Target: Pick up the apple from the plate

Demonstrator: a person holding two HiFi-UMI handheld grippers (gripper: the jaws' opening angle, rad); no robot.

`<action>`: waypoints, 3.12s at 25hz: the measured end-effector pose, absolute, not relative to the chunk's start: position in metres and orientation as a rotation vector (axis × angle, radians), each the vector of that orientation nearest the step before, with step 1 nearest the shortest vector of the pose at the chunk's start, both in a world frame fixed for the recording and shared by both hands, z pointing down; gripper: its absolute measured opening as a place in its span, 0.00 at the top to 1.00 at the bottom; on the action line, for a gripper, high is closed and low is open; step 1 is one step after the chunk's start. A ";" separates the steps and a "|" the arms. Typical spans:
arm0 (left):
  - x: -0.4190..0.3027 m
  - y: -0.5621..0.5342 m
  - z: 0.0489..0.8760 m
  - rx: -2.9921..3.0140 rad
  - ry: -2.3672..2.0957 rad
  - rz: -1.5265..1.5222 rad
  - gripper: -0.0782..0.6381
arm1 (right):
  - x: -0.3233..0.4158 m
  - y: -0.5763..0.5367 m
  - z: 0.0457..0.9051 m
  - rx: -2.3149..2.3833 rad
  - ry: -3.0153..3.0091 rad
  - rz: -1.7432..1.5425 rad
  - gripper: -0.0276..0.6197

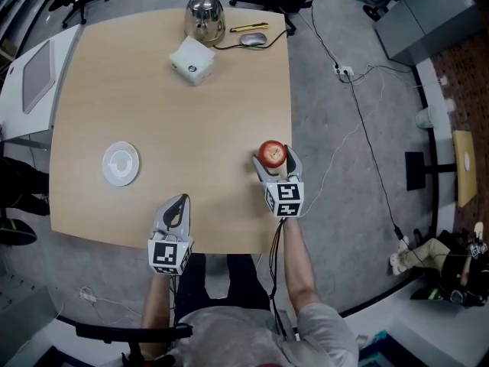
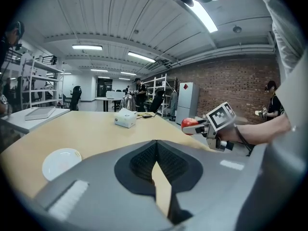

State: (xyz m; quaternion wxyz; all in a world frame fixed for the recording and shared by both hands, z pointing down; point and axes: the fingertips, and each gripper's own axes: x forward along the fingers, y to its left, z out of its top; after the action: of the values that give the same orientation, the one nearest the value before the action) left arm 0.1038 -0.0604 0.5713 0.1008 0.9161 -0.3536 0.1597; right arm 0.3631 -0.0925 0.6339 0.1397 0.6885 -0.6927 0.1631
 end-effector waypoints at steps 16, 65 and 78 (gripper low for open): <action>0.130 -0.090 0.592 2.665 -1.057 0.514 0.86 | 0.389 -0.130 0.667 1.952 -2.007 0.535 0.32; 0.137 -0.109 0.596 2.604 -1.131 0.542 0.86 | 0.409 -0.167 0.691 1.927 -1.978 0.605 0.30; 0.131 -0.108 0.578 2.631 -1.140 0.510 0.86 | 0.409 -0.164 0.667 1.958 -1.975 0.564 0.30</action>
State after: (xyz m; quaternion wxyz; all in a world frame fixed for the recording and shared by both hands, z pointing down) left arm 0.1310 -0.1085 0.5777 0.1142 0.8975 -0.3888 0.1738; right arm 0.4086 -0.1639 0.6667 0.1512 0.6820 -0.6880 0.1965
